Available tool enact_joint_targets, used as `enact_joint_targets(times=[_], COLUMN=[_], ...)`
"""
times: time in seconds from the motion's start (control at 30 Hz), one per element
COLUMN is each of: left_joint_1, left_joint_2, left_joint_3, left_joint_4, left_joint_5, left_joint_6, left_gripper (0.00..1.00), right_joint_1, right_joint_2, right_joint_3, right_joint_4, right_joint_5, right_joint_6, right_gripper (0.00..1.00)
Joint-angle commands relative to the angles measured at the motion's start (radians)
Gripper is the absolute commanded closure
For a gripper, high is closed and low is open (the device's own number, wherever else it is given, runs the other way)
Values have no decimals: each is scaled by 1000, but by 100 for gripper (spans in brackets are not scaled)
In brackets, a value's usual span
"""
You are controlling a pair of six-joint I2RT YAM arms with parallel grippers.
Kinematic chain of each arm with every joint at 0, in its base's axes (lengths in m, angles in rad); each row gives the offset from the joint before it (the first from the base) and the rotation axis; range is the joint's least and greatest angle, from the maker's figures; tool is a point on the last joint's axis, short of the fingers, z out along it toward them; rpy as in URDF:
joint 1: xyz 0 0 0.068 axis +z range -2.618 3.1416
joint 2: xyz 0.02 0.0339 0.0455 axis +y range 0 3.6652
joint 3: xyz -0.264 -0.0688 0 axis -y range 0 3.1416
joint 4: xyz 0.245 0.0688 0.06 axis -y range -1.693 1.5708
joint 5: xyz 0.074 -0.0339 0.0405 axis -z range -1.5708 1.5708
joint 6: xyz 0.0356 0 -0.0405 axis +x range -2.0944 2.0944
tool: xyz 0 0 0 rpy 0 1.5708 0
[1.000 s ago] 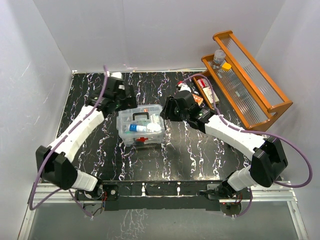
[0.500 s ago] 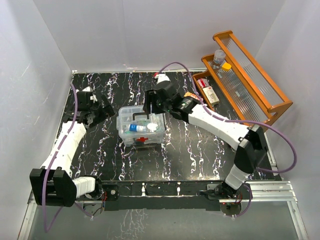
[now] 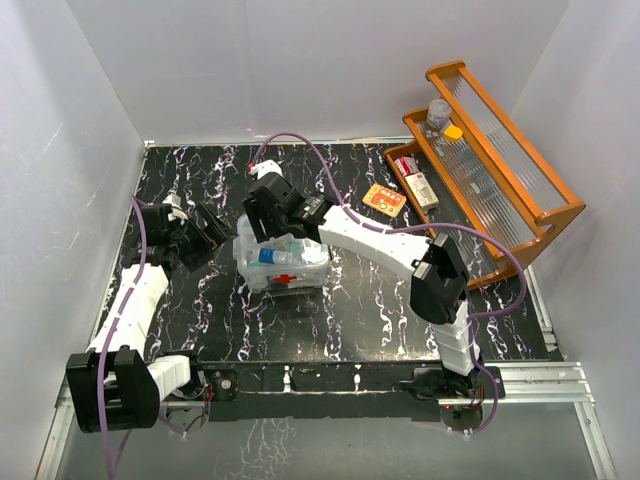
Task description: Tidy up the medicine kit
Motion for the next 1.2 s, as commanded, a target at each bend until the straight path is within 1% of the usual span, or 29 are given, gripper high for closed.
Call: enact_joint_targets(times=[0.0, 0.13, 0.37, 0.53, 0.67, 0.83, 0.97, 1.17], left_joint_1=[28, 35, 35, 35, 35, 35, 35, 35], left_joint_2=[-23, -11, -5, 0, 16, 55, 53, 42], left_joint_3=[-77, -164, -201, -265, -318, -397, -455, -454], left_joint_4=[131, 267, 296, 411, 449, 644, 772, 772], left_joint_5=[125, 180, 166, 245, 205, 304, 350, 391], left_joint_6=[-100, -179, -123, -160, -184, -305, -399, -440], left_gripper=[1, 1, 1, 1, 1, 1, 1, 2], right_joint_1=[10, 10, 11, 11, 11, 10, 10, 12], right_joint_2=[29, 48, 37, 27, 18, 9, -6, -4], right_joint_3=[67, 32, -97, -139, -162, -176, -195, -193], right_joint_4=[-39, -39, 17, 34, 50, 58, 86, 91], right_joint_5=[77, 71, 17, -7, -18, -23, -36, -39], right_joint_6=[-60, -74, -79, -65, -52, -29, -19, -17], right_gripper=[36, 34, 32, 32, 33, 34, 34, 34])
